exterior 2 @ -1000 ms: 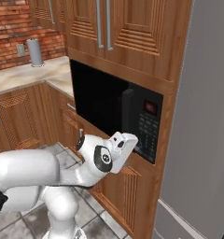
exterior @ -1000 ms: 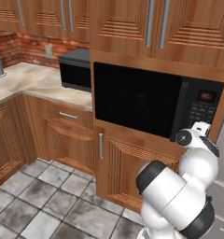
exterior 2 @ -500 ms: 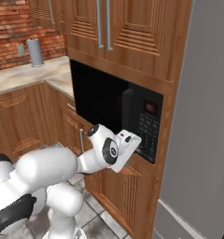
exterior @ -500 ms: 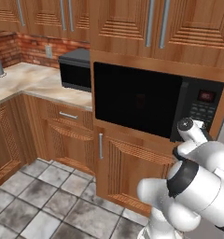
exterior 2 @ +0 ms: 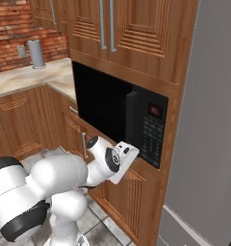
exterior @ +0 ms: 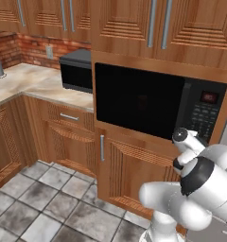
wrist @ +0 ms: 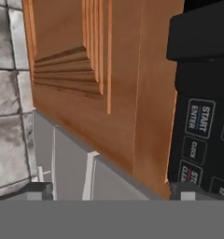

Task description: Place the microwavable item in the microwave. Then, close the microwave door and press the start button.

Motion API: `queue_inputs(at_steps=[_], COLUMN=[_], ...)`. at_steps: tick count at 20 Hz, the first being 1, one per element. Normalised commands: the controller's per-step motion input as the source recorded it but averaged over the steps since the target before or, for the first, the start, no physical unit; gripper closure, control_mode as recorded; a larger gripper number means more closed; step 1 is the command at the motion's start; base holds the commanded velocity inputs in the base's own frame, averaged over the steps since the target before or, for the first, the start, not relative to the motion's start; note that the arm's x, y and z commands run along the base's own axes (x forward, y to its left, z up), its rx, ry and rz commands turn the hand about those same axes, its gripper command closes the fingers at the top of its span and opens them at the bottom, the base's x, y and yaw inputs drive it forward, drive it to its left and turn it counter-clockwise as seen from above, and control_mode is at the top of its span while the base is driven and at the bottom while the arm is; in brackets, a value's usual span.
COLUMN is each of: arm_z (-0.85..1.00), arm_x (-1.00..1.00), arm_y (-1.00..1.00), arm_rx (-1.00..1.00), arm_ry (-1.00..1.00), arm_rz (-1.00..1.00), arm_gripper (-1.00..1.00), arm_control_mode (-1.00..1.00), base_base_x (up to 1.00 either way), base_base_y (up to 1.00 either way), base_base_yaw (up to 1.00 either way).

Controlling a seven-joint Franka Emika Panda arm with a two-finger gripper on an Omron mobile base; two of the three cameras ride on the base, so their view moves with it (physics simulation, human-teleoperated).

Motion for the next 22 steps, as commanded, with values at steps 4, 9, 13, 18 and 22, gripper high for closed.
queue_inputs(at_steps=[4, 9, 13, 18, 22], arm_z=[-0.21, -0.43, -0.27, 0.00, 0.00], arm_x=[0.13, 0.40, 0.52, 0.40, 0.28], arm_y=[-0.16, -0.06, -0.06, -0.19, -0.34], arm_rx=[0.00, 0.00, 0.00, 0.00, 0.00], arm_ry=[-0.05, 0.00, -0.04, -0.10, -0.09], arm_rz=[0.00, 0.03, 0.03, 0.01, 0.00], arm_gripper=[-1.00, -1.00, -1.00, -1.00, -1.00], arm_control_mode=[-1.00, -1.00, -1.00, -1.00, -1.00], base_base_x=[0.00, 0.00, 0.00, 0.00, 0.00], base_base_y=[0.00, 0.00, 0.00, 0.00, 0.00], base_base_yaw=[0.00, 0.00, 0.00, 0.00, 0.00])
